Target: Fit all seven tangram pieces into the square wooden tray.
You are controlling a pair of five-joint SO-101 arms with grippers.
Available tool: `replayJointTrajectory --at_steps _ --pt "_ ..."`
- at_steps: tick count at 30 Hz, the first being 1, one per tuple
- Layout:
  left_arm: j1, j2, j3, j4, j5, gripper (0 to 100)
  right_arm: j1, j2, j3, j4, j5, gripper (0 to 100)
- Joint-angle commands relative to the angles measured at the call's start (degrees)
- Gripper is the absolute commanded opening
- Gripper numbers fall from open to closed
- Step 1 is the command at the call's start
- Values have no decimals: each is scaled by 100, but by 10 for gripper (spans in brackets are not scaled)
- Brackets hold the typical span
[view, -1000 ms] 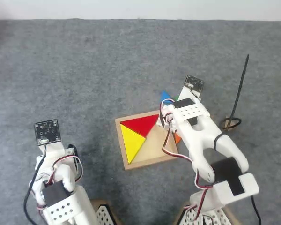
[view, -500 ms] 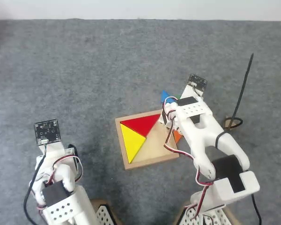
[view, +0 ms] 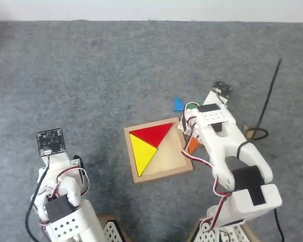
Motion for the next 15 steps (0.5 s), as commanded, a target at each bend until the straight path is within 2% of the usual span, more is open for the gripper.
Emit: replayJointTrajectory --at_steps 1,5,10,15 --pt "-18 -105 -22 26 44 167 215 -22 -105 -321 -26 243" --pt "-18 -105 -22 26 44 167 198 -22 -44 -119 -26 234" --pt "-18 -105 -22 26 44 167 198 -66 -35 163 141 129" --pt "-18 -105 -22 26 44 167 31 -66 -35 154 440 73"
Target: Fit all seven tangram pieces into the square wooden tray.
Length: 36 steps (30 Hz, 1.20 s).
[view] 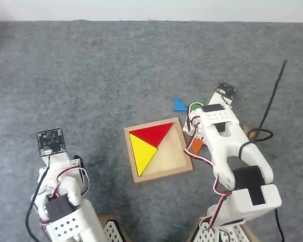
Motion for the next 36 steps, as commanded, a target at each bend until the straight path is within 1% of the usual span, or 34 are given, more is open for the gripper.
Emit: replayJointTrajectory --at_steps 1,4,6,8,11,13,16,18,21,25,29,32,34,36 --pt "-18 -105 -22 26 44 167 -163 -40 -70 -13 211 72" --pt "-18 -105 -22 26 44 167 -92 -57 -114 -4 237 69" --pt "-18 -105 -22 26 44 167 119 -57 -264 48 545 69" --pt "-18 -105 -22 26 44 167 365 -57 -492 224 1064 69" --pt "-18 -105 -22 26 44 167 602 -66 -949 769 2180 69" --pt "-18 -105 -22 26 44 167 602 -66 -1275 1191 2655 69" --pt "-18 -105 -22 26 44 167 418 -66 -1723 1789 2910 69" --pt "-18 -105 -22 26 44 167 154 -66 -1899 2079 3068 69" --pt "-18 -105 -22 26 44 167 -400 -75 -1916 2360 3068 68" --pt "-18 -105 -22 26 44 167 -1174 -66 -1820 2343 2945 55" --pt "-18 -105 -22 26 44 167 -1719 -57 -1521 2026 2400 56" --pt "-18 -105 -22 26 44 167 -1886 13 -1442 1719 2127 65" --pt "-18 -105 -22 26 44 167 -1886 40 -1477 1692 1846 72" --pt "-18 -105 -22 26 44 167 -1895 92 -1477 1692 1732 81"
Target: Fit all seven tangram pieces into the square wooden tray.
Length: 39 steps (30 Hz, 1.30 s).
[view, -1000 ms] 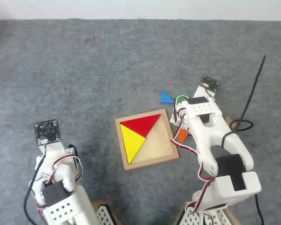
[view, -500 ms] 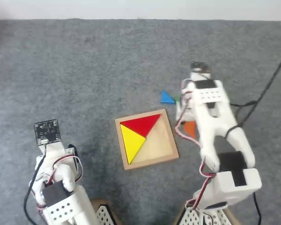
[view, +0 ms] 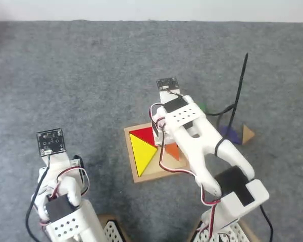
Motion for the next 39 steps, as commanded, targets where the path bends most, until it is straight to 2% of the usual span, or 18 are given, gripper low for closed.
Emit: replayJointTrajectory --at_steps 1,12,15,19,21,27,35,38,39 --pt "-18 -105 -22 26 44 167 -101 57 -79 -110 -343 81" --pt "-18 -105 -22 26 44 167 66 84 -53 -84 -334 80" --pt "-18 -105 -22 26 44 167 813 75 -114 189 -44 80" --pt "-18 -105 -22 26 44 167 2281 154 -264 -75 1152 70" --pt "-18 -105 -22 26 44 167 2659 215 -273 -303 1714 57" --pt "-18 -105 -22 26 44 167 2325 268 -281 -637 1934 68" --pt "-18 -105 -22 26 44 167 1868 259 -281 -681 1969 201" --pt "-18 -105 -22 26 44 167 2097 251 -255 -620 2822 220" --pt "-18 -105 -22 26 44 167 2229 251 -246 -629 2892 220"
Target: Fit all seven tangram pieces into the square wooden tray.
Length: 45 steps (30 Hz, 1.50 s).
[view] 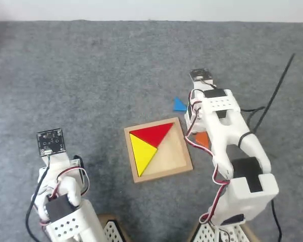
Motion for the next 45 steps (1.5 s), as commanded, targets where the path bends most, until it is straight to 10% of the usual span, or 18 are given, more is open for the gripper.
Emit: replayJointTrajectory --at_steps 1,14,45 --pt "-9 -105 -22 26 44 167 426 -163 -220 -31 809 220" --pt "-9 -105 -22 26 44 167 725 -4699 3604 -2026 914 220" --pt "-9 -105 -22 26 44 167 -259 -2615 2470 -1710 -492 221"
